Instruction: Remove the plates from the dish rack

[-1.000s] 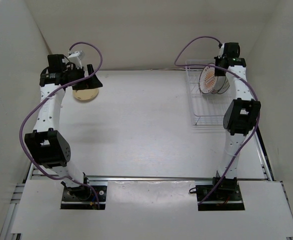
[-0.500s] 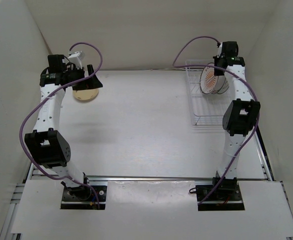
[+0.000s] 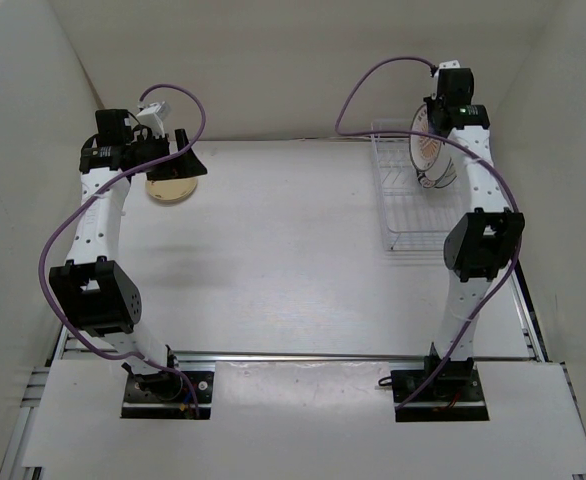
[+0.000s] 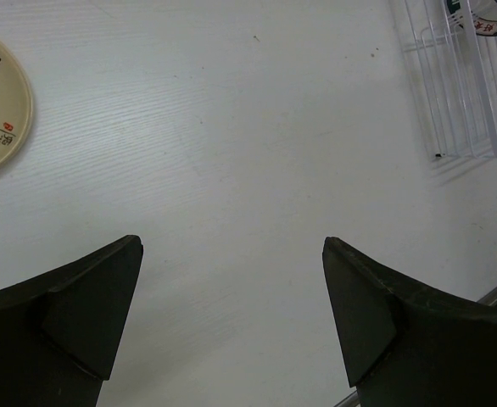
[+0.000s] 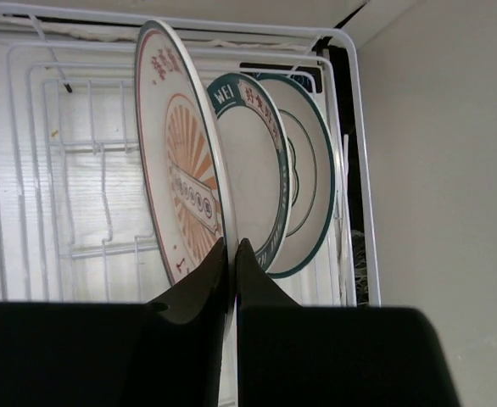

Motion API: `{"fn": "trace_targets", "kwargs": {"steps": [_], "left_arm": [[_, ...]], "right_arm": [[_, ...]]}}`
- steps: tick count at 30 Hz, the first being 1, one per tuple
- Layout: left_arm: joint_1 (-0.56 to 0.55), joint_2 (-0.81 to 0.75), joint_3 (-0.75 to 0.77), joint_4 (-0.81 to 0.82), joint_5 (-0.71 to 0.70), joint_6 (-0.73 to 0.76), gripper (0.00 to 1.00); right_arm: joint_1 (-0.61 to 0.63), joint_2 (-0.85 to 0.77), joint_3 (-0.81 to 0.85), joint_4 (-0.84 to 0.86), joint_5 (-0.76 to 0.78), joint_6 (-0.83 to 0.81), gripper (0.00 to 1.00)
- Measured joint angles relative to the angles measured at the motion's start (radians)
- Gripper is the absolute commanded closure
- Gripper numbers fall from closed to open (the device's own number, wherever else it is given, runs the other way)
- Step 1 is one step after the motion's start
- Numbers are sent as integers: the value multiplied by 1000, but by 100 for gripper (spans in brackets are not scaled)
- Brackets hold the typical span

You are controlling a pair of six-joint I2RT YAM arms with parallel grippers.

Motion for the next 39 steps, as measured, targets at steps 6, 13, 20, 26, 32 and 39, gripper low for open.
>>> {"fn": "trace_targets", "kwargs": {"steps": [6, 13, 20, 26, 32, 39], "left_arm": [[0, 0, 0, 1, 21, -11, 1], [0, 0, 0, 14, 32, -26, 1], [1, 0, 0, 16, 108, -34, 1], [1, 5, 3, 23, 270, -41, 1], [-2, 36, 7, 31, 449, -50, 1], [-34, 60, 2, 36, 512, -56, 1]], "right_arm": [[63, -56, 0, 4, 10, -8, 100], [83, -187, 0, -6, -60, 26, 100], [68, -267, -28, -33, -500, 143, 100], [140, -254, -217, -55, -988, 236, 100], [251, -161, -289, -64, -1219, 290, 100], [301, -70, -224, -40, -1282, 328, 100]]}}
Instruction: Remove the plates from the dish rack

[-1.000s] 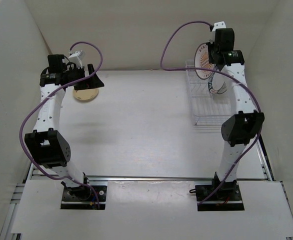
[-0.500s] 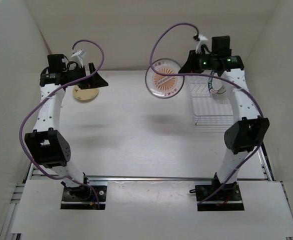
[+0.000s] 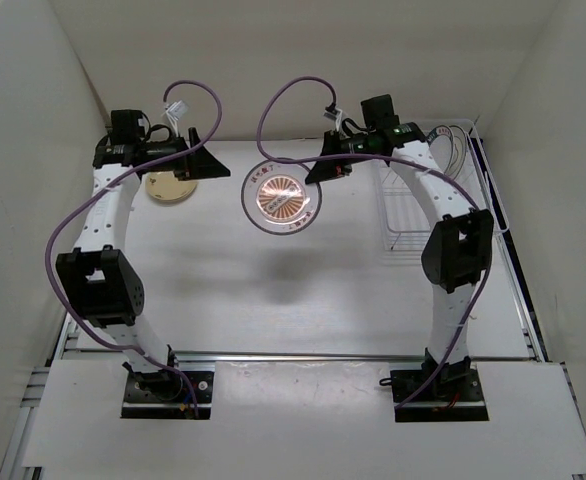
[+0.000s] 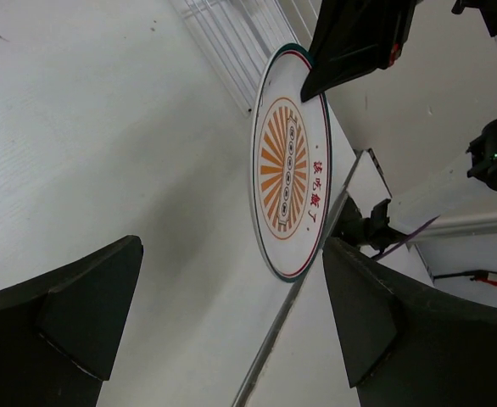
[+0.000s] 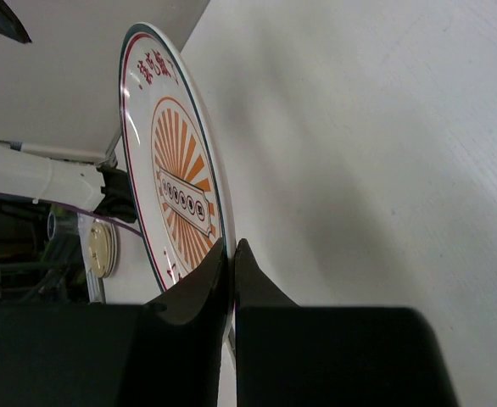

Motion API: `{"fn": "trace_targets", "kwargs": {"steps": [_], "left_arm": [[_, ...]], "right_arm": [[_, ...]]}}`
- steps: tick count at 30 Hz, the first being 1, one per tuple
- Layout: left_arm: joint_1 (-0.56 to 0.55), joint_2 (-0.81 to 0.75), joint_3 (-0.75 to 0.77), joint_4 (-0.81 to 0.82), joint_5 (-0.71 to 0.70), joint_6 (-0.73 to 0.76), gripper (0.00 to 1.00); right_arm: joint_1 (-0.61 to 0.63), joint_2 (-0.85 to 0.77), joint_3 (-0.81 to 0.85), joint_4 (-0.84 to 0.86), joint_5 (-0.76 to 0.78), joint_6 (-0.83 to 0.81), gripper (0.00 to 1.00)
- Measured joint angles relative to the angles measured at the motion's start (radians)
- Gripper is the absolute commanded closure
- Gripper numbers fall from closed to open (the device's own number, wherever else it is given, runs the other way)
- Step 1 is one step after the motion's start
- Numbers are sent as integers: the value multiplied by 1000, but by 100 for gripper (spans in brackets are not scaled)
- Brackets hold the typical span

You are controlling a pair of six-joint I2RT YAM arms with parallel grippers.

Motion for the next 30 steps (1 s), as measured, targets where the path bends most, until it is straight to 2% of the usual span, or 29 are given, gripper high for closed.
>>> {"fn": "trace_targets", "kwargs": {"steps": [11, 17, 19, 23, 24, 25, 27, 30], "left_arm": [[-119, 39, -33, 5, 6, -23, 1], [-135, 57, -36, 7, -3, -34, 16], [-135, 57, -39, 9, -7, -37, 18], [-135, 57, -40, 10, -18, -39, 35], [-135, 57, -40, 10, -20, -40, 41], [-135, 57, -40, 10, -23, -39, 54], [-135, 57, -40, 13, -27, -42, 69], [-135, 58, -41, 18, -33, -40, 79]], "right_arm": [[51, 68, 76, 39, -27, 32, 100], [50, 77, 80, 41, -31, 44, 100], [50, 78, 83, 41, -31, 45, 100], [48, 78, 88, 42, -32, 46, 100], [47, 78, 88, 43, -32, 46, 100], [46, 78, 88, 42, -32, 46, 100], [40, 78, 88, 43, -32, 46, 100], [22, 78, 88, 42, -31, 45, 100]]}}
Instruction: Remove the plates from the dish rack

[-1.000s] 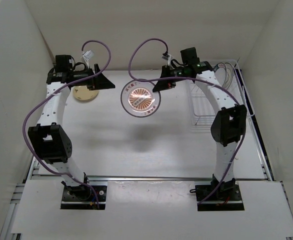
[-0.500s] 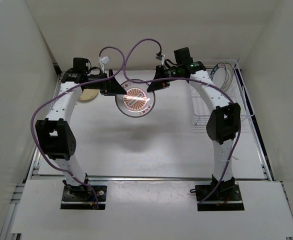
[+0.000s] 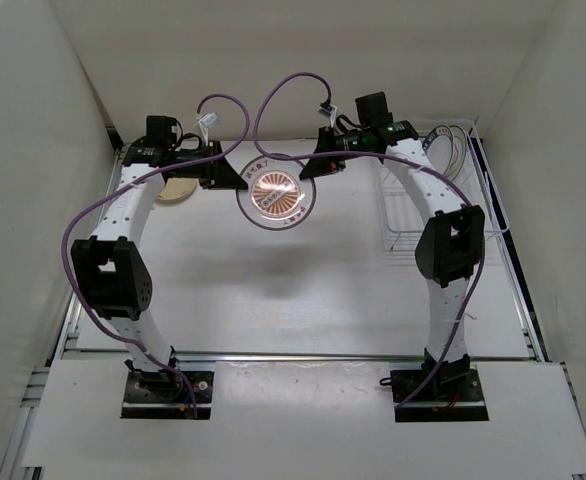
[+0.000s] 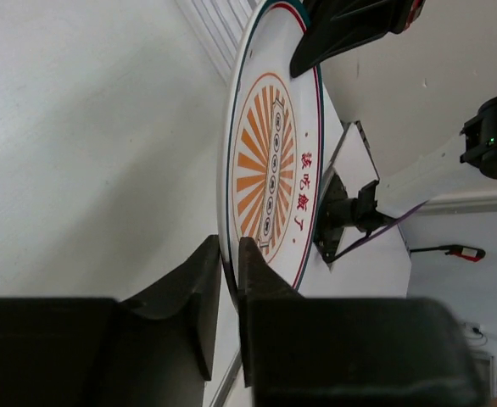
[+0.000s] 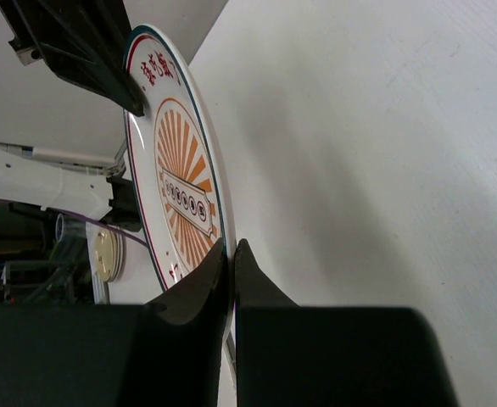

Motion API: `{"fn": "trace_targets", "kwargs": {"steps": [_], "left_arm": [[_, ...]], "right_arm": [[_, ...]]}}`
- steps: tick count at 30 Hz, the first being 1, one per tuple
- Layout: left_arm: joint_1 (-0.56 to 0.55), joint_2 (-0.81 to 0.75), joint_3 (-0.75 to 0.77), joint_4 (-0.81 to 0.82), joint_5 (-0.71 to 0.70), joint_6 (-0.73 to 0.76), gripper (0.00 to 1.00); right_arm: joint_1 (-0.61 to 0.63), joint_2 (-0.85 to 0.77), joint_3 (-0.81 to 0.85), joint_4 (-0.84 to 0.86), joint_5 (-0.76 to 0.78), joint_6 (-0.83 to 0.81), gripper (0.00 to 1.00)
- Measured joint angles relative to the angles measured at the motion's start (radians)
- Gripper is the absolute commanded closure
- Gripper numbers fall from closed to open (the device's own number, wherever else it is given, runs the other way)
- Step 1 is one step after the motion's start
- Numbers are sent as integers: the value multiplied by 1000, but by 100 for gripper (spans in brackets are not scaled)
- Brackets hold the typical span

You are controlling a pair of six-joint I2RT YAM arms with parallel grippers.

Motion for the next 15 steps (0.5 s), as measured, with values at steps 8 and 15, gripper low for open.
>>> {"fn": "trace_targets", "kwargs": {"steps": [8, 15], "left_arm": [[-5, 18, -1, 5, -47, -16, 90], [-13, 24, 0, 10, -63, -31, 90]], "right_arm": [[-5, 0, 0, -2, 1, -10, 100], [-8, 0, 0, -7, 7, -10, 100]]}}
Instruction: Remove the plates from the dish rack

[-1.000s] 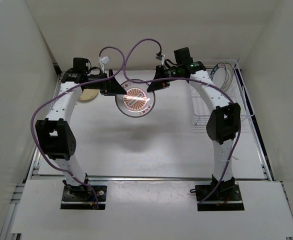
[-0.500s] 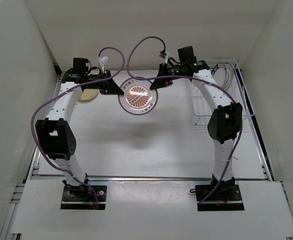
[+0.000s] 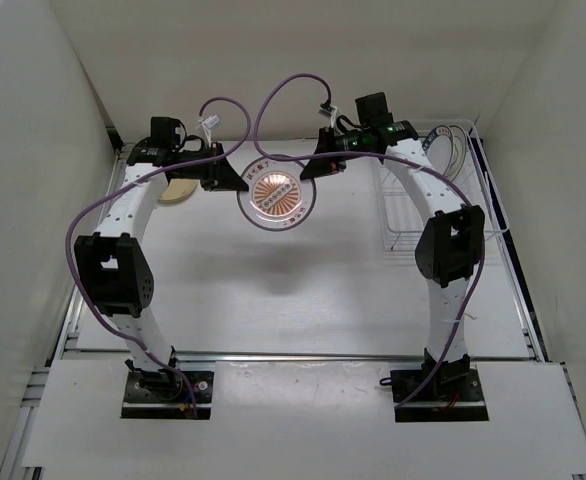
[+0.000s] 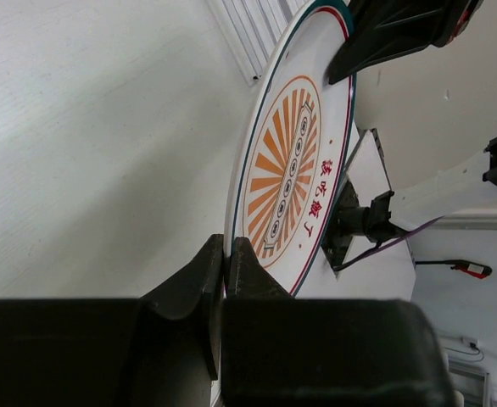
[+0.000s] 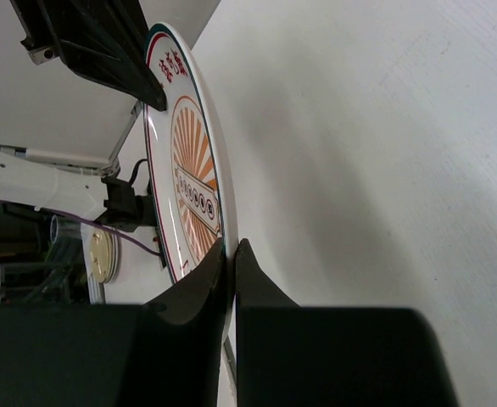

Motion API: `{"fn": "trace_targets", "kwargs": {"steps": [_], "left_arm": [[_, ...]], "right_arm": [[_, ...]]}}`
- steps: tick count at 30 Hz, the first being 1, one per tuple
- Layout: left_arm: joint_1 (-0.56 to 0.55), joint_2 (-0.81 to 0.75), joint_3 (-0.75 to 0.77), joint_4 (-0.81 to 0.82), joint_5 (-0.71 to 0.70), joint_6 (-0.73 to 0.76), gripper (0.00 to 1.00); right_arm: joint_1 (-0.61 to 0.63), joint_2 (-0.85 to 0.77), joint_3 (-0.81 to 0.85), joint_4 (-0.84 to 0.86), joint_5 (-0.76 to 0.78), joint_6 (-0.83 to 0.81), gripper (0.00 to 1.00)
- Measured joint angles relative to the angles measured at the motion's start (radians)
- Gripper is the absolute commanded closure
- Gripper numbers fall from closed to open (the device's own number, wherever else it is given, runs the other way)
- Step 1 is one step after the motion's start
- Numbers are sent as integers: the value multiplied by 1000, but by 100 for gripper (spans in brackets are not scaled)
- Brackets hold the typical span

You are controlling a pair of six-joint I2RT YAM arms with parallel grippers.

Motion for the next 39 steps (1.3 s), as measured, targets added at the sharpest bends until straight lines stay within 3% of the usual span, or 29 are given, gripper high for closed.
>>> {"fn": "trace_targets", "kwargs": {"steps": [1, 2, 3, 5, 11, 22, 27, 39], "left_arm": [[-1, 1, 0, 2, -3, -2, 90], [-2, 2, 0, 3, -7, -3, 90], [-3, 2, 0, 4, -11, -4, 90], [-4, 4, 0, 2, -22, -4, 90], [-6, 16, 25, 8, -71, -40, 90], [-5, 74, 126, 71, -272, -164, 90], [8, 183, 185, 89, -354, -233, 90], [60, 501, 378, 137, -360, -324, 90]], "right_arm": [[0, 0, 0, 0, 2, 0, 96], [-1, 0, 0, 0, 5, 0, 67], [-2, 0, 0, -3, 6, 5, 49], [-5, -1, 1, 0, 8, 1, 33], [-34, -11, -3, -23, 73, -37, 15], [-159, -195, -152, -83, 215, -132, 15], [-200, -283, -215, -105, 284, -171, 15], [-257, -576, -432, -166, 475, -266, 13]]}}
